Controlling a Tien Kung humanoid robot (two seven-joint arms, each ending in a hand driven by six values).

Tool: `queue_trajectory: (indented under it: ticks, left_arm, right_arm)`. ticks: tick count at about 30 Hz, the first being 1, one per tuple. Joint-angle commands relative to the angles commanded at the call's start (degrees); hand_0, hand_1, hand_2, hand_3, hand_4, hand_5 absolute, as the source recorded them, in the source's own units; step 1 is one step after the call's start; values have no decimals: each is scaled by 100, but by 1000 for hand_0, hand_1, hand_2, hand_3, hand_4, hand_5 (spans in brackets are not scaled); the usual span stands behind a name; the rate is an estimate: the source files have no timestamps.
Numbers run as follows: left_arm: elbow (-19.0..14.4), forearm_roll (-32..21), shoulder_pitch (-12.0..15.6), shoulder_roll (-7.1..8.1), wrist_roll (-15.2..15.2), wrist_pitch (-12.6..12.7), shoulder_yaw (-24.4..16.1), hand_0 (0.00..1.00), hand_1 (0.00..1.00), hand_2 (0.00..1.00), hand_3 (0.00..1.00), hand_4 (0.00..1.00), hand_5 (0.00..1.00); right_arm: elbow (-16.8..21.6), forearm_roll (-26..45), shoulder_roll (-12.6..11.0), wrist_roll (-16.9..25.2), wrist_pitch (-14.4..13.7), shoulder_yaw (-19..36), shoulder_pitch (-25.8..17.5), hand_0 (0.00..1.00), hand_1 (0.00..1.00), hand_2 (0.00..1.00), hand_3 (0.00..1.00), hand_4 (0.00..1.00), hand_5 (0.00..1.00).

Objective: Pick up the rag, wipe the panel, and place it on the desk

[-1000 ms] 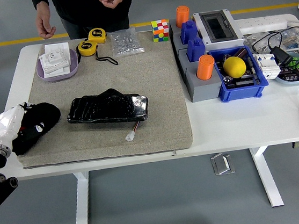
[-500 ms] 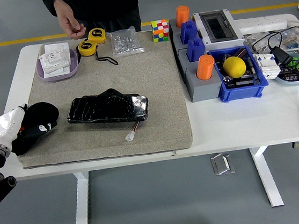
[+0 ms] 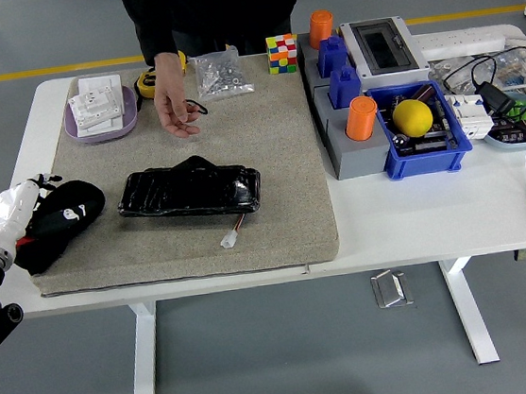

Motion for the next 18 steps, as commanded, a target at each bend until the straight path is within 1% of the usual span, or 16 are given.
queue_trajectory:
  ticks: [8, 10, 14, 18]
  left_arm:
    - [-264, 182, -36, 117, 98, -39, -155, 444, 656, 791, 835, 998, 888]
    - [-330, 219, -32, 137, 128, -55, -199, 444, 658, 792, 836, 998, 906]
    - [-598, 380, 4, 200, 258, -123, -409, 444, 658, 792, 836, 998, 906]
    - [-1000, 560, 71, 285, 392, -177, -713, 443, 658, 795, 837, 998, 908]
  right_arm:
    - [-20, 64, 6, -5, 8, -23, -5, 792, 672, 717, 653, 998, 500]
    - [-21, 64, 12, -6, 6, -12, -5, 792, 672, 718, 652, 998, 501]
    - [-27, 80, 15, -2, 5, -2, -5, 792, 672, 718, 652, 998, 501]
    - [-28, 73, 9, -4, 4, 18, -8, 792, 671, 718, 652, 998, 500]
